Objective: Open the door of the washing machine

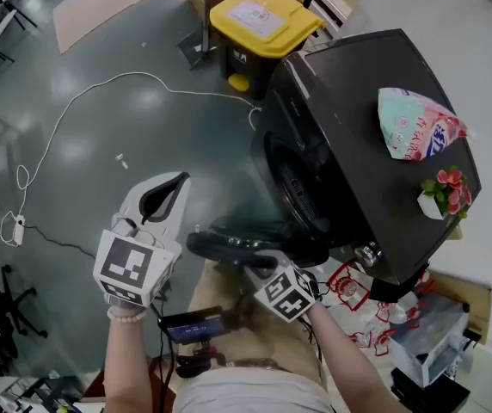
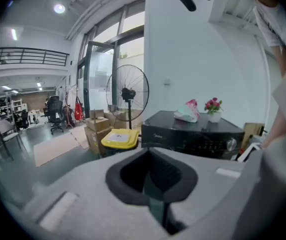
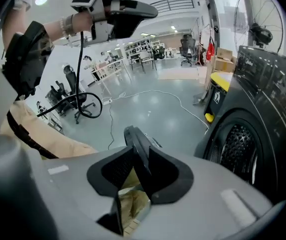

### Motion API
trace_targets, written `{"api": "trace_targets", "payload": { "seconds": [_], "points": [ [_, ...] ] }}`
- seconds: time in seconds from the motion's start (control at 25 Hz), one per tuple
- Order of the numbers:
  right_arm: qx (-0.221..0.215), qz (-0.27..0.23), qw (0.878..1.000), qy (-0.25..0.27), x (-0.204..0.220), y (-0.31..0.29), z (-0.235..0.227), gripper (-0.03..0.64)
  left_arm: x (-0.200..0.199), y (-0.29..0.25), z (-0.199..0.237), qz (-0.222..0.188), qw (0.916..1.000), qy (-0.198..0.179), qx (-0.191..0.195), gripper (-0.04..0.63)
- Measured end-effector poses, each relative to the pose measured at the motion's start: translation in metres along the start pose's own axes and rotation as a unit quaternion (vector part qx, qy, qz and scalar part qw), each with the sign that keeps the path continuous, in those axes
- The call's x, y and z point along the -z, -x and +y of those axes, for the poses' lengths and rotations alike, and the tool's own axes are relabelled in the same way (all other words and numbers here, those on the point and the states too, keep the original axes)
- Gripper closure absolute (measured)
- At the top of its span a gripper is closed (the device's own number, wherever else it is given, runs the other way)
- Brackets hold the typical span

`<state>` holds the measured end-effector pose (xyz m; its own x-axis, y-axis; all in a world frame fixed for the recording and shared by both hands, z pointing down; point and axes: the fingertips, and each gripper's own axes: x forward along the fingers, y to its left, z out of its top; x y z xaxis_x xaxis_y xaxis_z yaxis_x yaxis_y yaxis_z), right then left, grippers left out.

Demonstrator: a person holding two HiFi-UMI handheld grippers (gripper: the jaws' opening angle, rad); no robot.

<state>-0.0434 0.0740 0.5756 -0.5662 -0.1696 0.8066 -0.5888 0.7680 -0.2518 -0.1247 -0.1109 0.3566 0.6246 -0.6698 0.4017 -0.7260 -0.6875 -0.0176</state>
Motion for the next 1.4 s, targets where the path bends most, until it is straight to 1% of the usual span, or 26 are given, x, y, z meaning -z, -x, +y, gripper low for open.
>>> {"api": "trace_targets", "payload": {
  "seconds": [0.28, 0.4, 0.48, 0.6, 0.68, 0.72, 0.8, 0.88, 1.04, 1.2, 1.28, 1.4],
  "points": [
    [-0.026, -0.008, 0.998, -0.049, 0.008, 0.001, 0.006, 0.523, -0.013, 0.023, -0.008, -0.017, 0.9994, 0.025, -0.019, 0.601],
    [-0.030, -0.019, 0.998, -0.051, 0.006, 0.000, 0.005, 0.523, -0.018, 0.033, -0.007, -0.023, 0.9989, 0.030, -0.028, 0.601],
    [-0.029, -0.037, 0.997, -0.054, 0.000, 0.005, 0.002, 0.523, -0.022, 0.041, -0.006, -0.026, 0.9987, 0.030, -0.032, 0.601],
    [-0.011, -0.069, 0.996, -0.060, -0.023, 0.026, -0.009, 0.523, -0.031, 0.050, -0.006, -0.034, 0.9985, 0.028, -0.034, 0.601],
    [0.020, -0.095, 0.994, -0.057, -0.039, 0.043, -0.023, 0.524, -0.039, 0.055, -0.008, -0.039, 0.9984, 0.025, -0.034, 0.601],
    [0.042, -0.110, 0.992, -0.052, -0.047, 0.053, -0.032, 0.543, -0.043, 0.056, -0.009, -0.041, 0.9984, 0.024, -0.032, 0.601],
    [0.091, -0.143, 0.985, -0.040, -0.063, 0.078, -0.049, 0.577, -0.052, 0.058, -0.013, -0.046, 0.9984, 0.019, -0.028, 0.601],
    [0.125, -0.170, 0.977, -0.030, -0.079, 0.103, -0.059, 0.595, -0.061, 0.060, -0.017, -0.051, 0.9983, 0.013, -0.025, 0.601],
    [0.173, -0.228, 0.958, -0.024, -0.112, 0.154, -0.074, 0.607, -0.079, 0.064, -0.021, -0.069, 0.9972, 0.009, -0.026, 0.601],
    [0.224, -0.289, 0.930, -0.030, -0.142, 0.208, -0.082, 0.612, -0.094, 0.073, -0.024, -0.086, 0.9957, 0.014, -0.030, 0.601],
    [0.241, -0.313, 0.919, -0.016, -0.157, 0.228, -0.083, 0.612, -0.099, 0.077, -0.025, -0.092, 0.9953, 0.008, -0.029, 0.601],
    [0.257, -0.332, 0.907, 0.004, -0.172, 0.251, -0.080, 0.612, -0.103, 0.080, -0.028, -0.097, 0.9950, -0.004, -0.021, 0.601]
  ]
}}
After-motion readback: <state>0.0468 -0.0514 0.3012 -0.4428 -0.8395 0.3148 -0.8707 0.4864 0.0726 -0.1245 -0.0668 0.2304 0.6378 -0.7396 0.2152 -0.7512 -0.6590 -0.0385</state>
